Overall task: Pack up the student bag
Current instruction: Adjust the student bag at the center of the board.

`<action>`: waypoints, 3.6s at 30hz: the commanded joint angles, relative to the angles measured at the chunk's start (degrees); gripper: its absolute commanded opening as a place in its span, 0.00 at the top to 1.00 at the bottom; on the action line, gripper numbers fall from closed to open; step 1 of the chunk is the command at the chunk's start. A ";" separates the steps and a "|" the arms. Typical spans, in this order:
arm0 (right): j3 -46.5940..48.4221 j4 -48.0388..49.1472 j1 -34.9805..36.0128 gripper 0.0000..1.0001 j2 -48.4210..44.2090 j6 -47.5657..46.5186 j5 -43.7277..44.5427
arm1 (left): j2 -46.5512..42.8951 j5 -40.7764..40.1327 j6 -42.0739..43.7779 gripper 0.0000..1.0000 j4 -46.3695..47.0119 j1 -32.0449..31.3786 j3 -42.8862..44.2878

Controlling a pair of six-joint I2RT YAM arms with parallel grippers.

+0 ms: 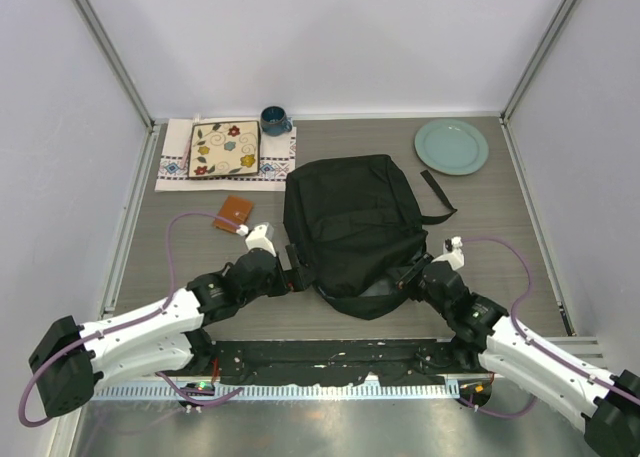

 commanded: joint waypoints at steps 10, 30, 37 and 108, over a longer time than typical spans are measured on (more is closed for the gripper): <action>2.54 -7.45 0.78 0.76 -5.41 -0.08 -3.47 | -2.13 -0.56 -0.19 0.01 2.07 0.28 -0.36; 15.09 -33.91 0.87 0.50 -24.49 -3.24 -4.19 | -0.81 -0.30 -0.01 0.00 2.85 0.28 -0.18; 20.47 -45.26 0.87 0.47 -23.28 -0.88 13.31 | -0.38 -6.71 4.02 0.00 1.89 0.36 2.71; 31.63 -15.46 -18.12 0.27 9.71 -37.78 -9.25 | 18.18 -14.19 -19.00 0.71 33.71 -7.99 -5.02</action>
